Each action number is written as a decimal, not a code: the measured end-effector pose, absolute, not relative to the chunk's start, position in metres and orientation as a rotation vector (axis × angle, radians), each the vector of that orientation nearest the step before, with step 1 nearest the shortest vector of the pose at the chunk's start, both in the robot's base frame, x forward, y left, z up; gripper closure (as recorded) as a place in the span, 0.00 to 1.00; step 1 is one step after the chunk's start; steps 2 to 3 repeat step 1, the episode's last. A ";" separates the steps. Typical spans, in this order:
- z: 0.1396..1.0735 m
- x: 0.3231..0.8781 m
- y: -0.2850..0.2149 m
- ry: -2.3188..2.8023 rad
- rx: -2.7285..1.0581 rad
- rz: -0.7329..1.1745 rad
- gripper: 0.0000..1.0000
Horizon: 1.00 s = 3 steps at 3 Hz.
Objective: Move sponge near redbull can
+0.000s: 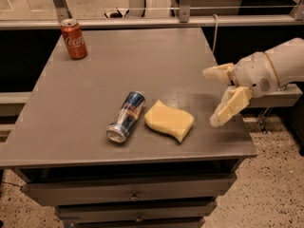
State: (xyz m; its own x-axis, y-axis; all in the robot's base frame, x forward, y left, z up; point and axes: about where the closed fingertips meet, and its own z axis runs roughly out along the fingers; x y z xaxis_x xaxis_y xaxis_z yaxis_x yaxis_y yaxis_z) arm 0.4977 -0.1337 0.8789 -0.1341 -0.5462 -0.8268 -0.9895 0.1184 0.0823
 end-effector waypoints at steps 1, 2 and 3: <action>0.906 0.533 -0.202 1.818 -1.335 0.740 0.00; 0.906 0.533 -0.202 1.818 -1.335 0.740 0.00; 0.906 0.533 -0.202 1.818 -1.335 0.740 0.00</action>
Offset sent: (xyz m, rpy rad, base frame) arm 0.0000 0.0000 0.0000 0.0000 0.0000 0.0000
